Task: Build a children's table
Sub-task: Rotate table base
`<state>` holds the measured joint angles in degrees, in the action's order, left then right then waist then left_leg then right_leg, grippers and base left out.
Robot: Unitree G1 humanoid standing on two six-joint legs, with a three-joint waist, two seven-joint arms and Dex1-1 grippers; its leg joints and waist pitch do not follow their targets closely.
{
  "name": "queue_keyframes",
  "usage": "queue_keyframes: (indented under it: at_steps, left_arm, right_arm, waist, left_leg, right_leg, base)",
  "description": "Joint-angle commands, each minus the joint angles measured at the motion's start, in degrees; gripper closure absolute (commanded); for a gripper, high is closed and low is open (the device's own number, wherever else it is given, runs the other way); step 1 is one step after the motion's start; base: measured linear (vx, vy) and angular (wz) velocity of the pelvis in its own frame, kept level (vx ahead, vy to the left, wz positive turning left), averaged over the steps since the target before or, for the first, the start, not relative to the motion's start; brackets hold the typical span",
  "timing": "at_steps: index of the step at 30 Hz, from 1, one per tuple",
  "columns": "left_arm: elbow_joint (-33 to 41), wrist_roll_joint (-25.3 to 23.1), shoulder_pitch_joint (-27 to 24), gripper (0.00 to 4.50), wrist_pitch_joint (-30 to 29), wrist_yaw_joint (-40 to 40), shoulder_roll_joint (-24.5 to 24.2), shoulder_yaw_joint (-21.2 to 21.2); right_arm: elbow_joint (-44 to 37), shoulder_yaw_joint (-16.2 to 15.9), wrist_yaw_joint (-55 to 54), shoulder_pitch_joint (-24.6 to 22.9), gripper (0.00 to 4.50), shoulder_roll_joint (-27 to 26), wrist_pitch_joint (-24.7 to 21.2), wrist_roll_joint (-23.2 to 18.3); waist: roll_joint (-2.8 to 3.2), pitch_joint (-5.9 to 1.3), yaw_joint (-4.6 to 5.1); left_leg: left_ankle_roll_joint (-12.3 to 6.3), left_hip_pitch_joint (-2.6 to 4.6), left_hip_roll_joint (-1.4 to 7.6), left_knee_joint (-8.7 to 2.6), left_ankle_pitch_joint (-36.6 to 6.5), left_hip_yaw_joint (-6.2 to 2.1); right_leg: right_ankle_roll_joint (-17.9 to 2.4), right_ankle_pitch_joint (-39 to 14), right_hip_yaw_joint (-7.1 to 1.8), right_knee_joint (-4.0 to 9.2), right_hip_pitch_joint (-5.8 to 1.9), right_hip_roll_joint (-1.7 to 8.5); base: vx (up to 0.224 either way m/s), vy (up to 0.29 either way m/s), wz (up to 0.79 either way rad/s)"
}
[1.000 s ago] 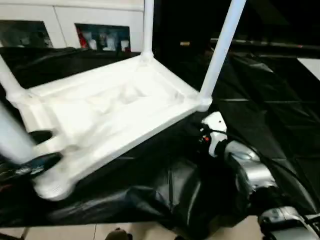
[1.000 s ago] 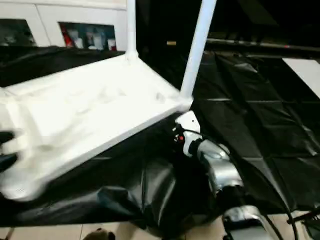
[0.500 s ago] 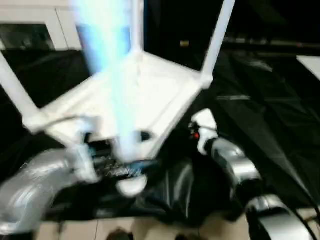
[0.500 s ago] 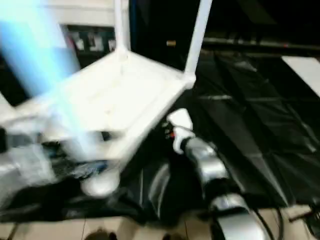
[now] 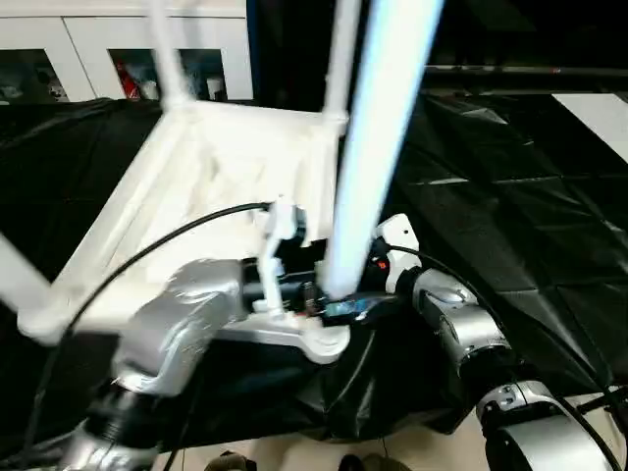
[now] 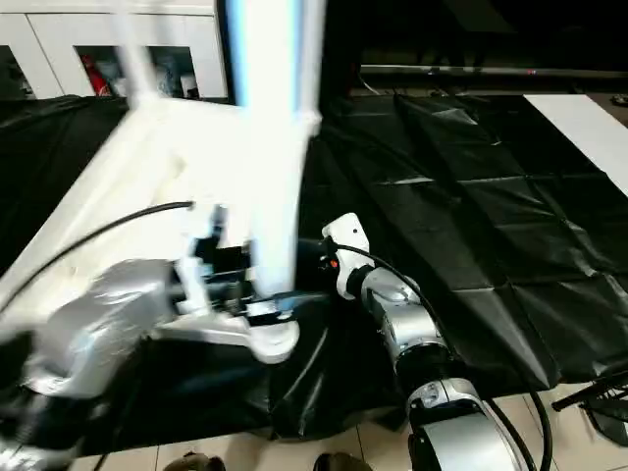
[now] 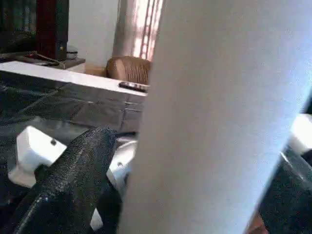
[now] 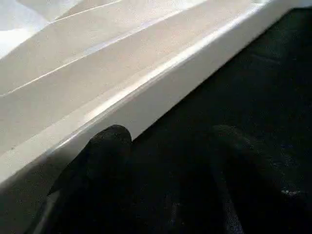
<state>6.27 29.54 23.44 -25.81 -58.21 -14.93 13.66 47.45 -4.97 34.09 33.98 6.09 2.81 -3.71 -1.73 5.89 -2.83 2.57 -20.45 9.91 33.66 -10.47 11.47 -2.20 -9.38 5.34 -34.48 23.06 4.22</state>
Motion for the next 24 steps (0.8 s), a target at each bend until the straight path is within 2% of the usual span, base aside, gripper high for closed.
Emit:
queue_keyframes:
  at_steps: [1, 2, 7, 10, 11, 12, 13, 14, 18, 21, 24]
  left_arm:
    - [-1.5, -2.0, 1.6, 0.18, 2.0, 0.6, 1.6, 2.7]
    - [-4.0, -4.4, 2.6, 0.18, 4.3, 1.5, 2.5, 3.7]
    - [-7.4, -7.5, 3.7, 0.18, 7.2, 3.0, 5.2, 5.5]
    - [-10.9, -10.5, 5.0, 0.18, 9.9, 5.7, 6.0, 5.2]
    - [-13.3, -12.5, 6.0, 0.18, 11.6, 7.4, 5.8, 4.9]
    - [-13.3, -12.5, 6.0, 0.18, 11.6, 7.4, 5.8, 4.9]
    - [-14.7, -13.7, 6.6, 0.18, 12.5, 8.1, 5.2, 4.6]
    - [-15.8, -14.8, 7.0, 0.18, 13.4, 8.2, 4.1, 4.3]
    - [-17.0, -16.4, 7.0, 0.18, 13.7, 7.4, 1.1, 3.4]
    - [-17.5, -16.4, 6.3, 0.18, 13.8, 6.0, -1.0, 2.6]
    - [-16.8, -16.2, 5.2, 0.18, 13.2, 3.6, -3.8, 2.6]
  right_arm:
    - [-0.2, -2.3, 1.9, 0.8, 1.34, -2.8, 1.1, 0.4]
    - [-0.1, -2.0, 2.2, 0.9, 1.34, -2.7, 1.1, 0.3]
    - [-0.4, -2.4, 4.3, 0.8, 1.34, -2.7, 1.6, 0.2]
    - [0.3, -2.0, 1.5, 1.2, 1.34, -2.6, 2.2, 1.1]
    - [1.5, -1.0, -1.6, 2.1, 1.34, -2.2, 2.5, 1.6]
    - [1.5, -1.0, -1.6, 2.1, 1.34, -2.2, 2.5, 1.6]
    - [2.3, 0.0, -3.3, 2.6, 1.34, -1.7, 2.8, 1.6]
    - [2.8, 1.2, -4.6, 3.1, 1.34, -0.9, 3.0, 1.3]
    - [2.6, 3.8, -5.5, 3.6, 1.34, 1.6, 3.1, 0.1]
    - [1.4, 4.7, -4.1, 3.1, 1.34, 3.5, 3.1, -0.3]
    - [0.3, 5.1, -2.3, 2.2, 1.34, 5.5, 2.8, -0.8]
  waist:
    - [1.01, -4.1, -0.51]
    - [1.04, -4.15, -0.52]
    - [1.13, -4.33, -0.6]
    - [1.19, -4.35, -0.59]
    - [0.99, -4.31, -0.64]
    - [1.03, -4.26, -0.59]
    - [0.85, -4.36, -0.65]
    - [0.8, -4.28, -0.63]
    - [0.97, -4.35, -0.92]
    - [1.12, -4.45, -1.3]
    - [0.99, -4.58, -1.24]
  left_leg:
    - [-1.38, 0.2, 3.54, -3.99, -12.5, -2.07]
    - [-1.35, 0.4, 3.53, -3.93, -12.9, -2.01]
    - [-1.73, 0.23, 3.7, -3.86, -11.9, -2.08]
    - [-2.13, 0.3, 3.63, -3.84, -11.9, -2.02]
    - [-1.93, 0.25, 3.72, -3.91, -12.1, -2.1]
    - [-1.8, 0.28, 3.58, -3.88, -12.4, -2.07]
    - [-1.73, 0.27, 3.6, -3.84, -12.5, -2.11]
    - [-1.84, 0.36, 3.46, -3.81, -12.5, -2.02]
    - [-1.98, 0.5, 3.6, -3.8, -12.1, -2.01]
    - [-1.91, 0.46, 3.64, -3.8, -11.6, -1.97]
    - [-2.03, 0.3, 3.51, -3.77, -11.6, -1.97]
  right_leg:
    - [-12.5, -14.9, -3.86, 4.09, -3.36, 4.9]
    - [-12.2, -15.5, -3.87, 4.26, -3.23, 4.88]
    - [-12.9, -13.5, -3.88, 3.97, -3.41, 5.03]
    - [-13.0, -12.7, -3.8, 4.06, -3.29, 4.83]
    - [-13.0, -13.5, -3.79, 4.13, -3.31, 5.03]
    - [-12.9, -14.3, -3.77, 4.18, -3.3, 5.05]
    - [-12.6, -15.2, -3.79, 4.19, -3.46, 5.22]
    - [-12.2, -16.3, -3.79, 4.39, -3.29, 5.12]
    - [-11.5, -17.6, -3.78, 4.44, -3.12, 5.18]
    - [-11.9, -15.9, -3.71, 4.14, -3.08, 5.05]
    - [-11.5, -15.9, -3.68, 4.02, -3.27, 5.04]
  base:
    - [0.0, 0.0, 0.0]
    - [0.0, 0.0, 0.0]
    - [0.0, 0.0, 0.0]
    - [0.0, 0.0, 0.0]
    - [0.0, 0.0, 0.0]
    - [0.0, 0.0, 0.0]
    - [0.0, 0.0, 0.0]
    - [0.0, 0.0, 0.0]
    - [0.0, 0.0, 0.0]
    - [0.0, 0.0, 0.0]
    - [0.0, 0.0, 0.0]
